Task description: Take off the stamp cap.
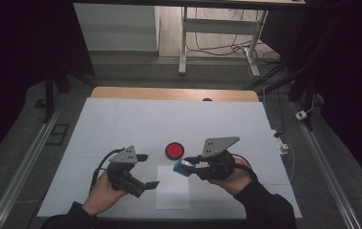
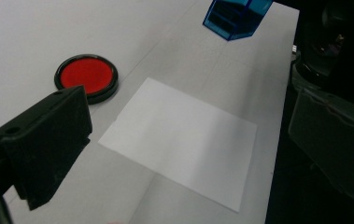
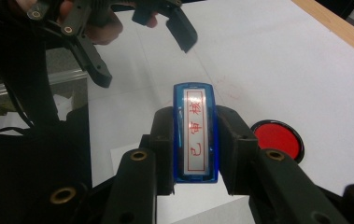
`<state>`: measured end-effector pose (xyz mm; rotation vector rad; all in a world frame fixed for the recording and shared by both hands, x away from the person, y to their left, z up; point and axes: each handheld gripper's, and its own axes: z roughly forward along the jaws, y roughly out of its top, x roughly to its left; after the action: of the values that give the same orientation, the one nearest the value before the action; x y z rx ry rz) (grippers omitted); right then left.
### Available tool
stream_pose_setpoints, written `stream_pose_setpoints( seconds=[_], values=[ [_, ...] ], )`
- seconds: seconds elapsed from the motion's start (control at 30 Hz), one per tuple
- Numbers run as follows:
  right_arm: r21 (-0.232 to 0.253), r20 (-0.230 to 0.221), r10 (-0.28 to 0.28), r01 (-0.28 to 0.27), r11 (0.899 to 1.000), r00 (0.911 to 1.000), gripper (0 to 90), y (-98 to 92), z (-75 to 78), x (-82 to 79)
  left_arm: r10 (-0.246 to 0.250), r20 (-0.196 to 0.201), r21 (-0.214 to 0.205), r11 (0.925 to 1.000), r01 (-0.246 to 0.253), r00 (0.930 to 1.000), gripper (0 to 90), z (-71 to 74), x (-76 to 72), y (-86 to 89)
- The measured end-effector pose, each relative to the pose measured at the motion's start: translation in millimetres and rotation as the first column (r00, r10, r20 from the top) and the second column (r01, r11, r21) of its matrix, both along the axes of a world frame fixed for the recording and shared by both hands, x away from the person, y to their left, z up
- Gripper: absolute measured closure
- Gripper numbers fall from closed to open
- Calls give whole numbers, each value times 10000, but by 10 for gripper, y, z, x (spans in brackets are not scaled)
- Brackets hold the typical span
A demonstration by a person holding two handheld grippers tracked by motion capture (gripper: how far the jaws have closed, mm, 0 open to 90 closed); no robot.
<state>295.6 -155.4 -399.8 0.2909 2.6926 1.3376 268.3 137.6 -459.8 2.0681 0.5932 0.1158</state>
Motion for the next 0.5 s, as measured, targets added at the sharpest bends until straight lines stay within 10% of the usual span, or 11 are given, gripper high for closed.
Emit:
stream_pose_setpoints(
  seconds=[0.5],
  values=[
    [10,26,599,-599,9982,9982,696,34,16,30,-1060,179,367,9938,1053,9942,4,-17,152,-357]
  ],
)
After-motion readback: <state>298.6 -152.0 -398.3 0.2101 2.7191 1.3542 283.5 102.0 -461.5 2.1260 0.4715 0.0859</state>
